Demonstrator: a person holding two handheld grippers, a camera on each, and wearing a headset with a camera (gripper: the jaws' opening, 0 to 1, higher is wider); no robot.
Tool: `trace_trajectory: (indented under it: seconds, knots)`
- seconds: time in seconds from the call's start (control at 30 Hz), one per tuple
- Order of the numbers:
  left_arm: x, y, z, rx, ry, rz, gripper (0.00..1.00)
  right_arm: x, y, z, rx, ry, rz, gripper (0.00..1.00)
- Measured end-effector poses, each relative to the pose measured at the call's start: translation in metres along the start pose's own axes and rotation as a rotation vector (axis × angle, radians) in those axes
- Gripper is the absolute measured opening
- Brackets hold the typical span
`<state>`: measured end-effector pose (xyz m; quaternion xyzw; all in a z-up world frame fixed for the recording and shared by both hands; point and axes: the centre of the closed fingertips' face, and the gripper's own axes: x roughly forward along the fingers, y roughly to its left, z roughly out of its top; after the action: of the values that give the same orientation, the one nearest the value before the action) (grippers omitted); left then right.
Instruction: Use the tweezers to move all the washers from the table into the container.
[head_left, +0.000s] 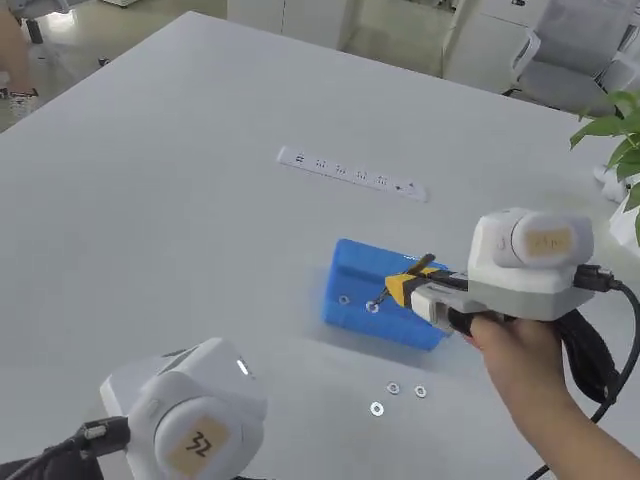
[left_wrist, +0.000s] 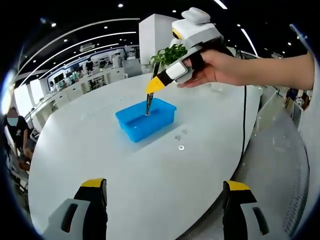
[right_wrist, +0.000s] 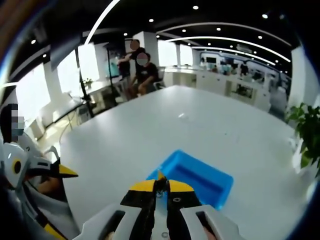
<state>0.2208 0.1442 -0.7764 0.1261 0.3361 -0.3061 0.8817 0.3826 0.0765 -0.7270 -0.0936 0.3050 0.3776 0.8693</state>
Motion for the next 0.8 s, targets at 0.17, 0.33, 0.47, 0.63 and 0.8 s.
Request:
trace_trajectory:
  seconds: [0.17, 0.33, 0.47, 0.63, 0.8]
  knots:
    - [0.002, 0.003, -0.004, -0.007, 0.008, 0.0, 0.99, 0.012, -0.007, 0.005, 0.031, -0.01, -0.018, 0.03]
    - [0.005, 0.003, -0.008, -0.017, 0.013, -0.007, 0.99, 0.035, -0.021, -0.007, 0.035, 0.032, -0.037, 0.03]
    - [0.004, 0.003, -0.01, -0.025, 0.015, -0.004, 0.99, 0.046, -0.025, -0.015, 0.048, 0.056, -0.036, 0.03]
    - [0.006, 0.004, -0.015, -0.036, 0.026, -0.001, 0.99, 0.06, -0.031, -0.022, 0.017, 0.084, -0.056, 0.04]
    - [0.005, 0.003, -0.015, -0.045, 0.022, -0.006, 0.99, 0.07, -0.034, -0.025, 0.019, 0.093, -0.048, 0.04]
